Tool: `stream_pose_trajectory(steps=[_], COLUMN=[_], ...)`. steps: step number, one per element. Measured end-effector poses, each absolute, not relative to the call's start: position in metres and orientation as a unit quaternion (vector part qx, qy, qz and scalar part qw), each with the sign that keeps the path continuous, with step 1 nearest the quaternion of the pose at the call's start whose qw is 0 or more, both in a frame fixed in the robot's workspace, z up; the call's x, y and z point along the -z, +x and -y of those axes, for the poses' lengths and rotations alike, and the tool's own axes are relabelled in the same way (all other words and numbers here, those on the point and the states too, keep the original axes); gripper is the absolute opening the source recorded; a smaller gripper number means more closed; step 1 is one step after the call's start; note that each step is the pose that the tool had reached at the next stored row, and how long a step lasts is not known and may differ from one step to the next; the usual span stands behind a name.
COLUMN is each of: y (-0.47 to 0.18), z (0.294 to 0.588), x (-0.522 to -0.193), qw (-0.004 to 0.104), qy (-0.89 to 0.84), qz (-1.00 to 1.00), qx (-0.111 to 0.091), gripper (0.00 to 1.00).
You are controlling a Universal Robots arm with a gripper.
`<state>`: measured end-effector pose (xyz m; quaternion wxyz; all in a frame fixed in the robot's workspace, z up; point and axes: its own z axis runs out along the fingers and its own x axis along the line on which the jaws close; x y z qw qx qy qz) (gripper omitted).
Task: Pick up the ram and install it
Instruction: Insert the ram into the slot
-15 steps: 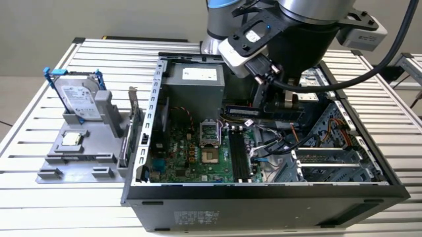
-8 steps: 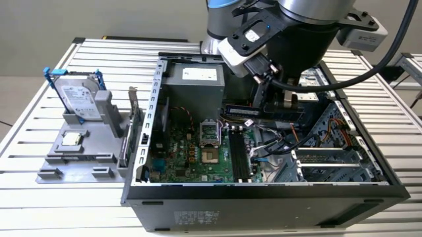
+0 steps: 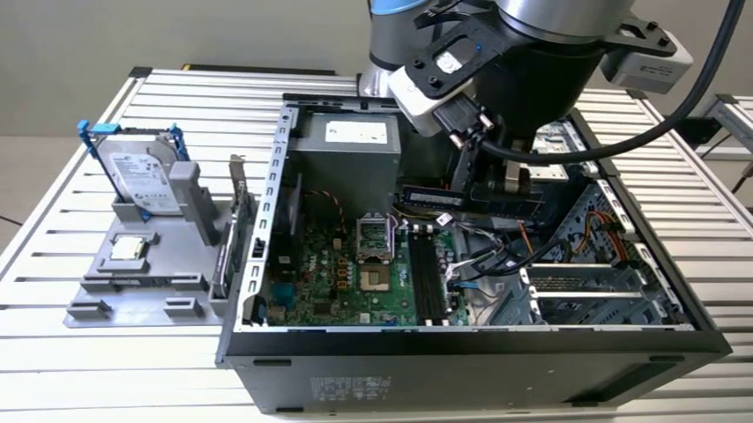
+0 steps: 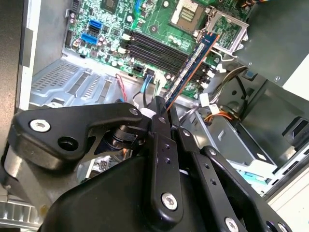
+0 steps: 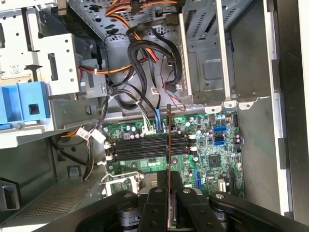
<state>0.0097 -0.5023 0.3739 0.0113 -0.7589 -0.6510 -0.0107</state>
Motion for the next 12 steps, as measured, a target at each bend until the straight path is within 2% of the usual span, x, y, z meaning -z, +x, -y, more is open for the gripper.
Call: stream_pose_trajectory(steps=[12], y=[0.0097], z=[0.5024], x=[-0.3739], qw=[0.011], qy=[-0.767], qz=[0.641], qx=[0.011], gripper=[0.0])
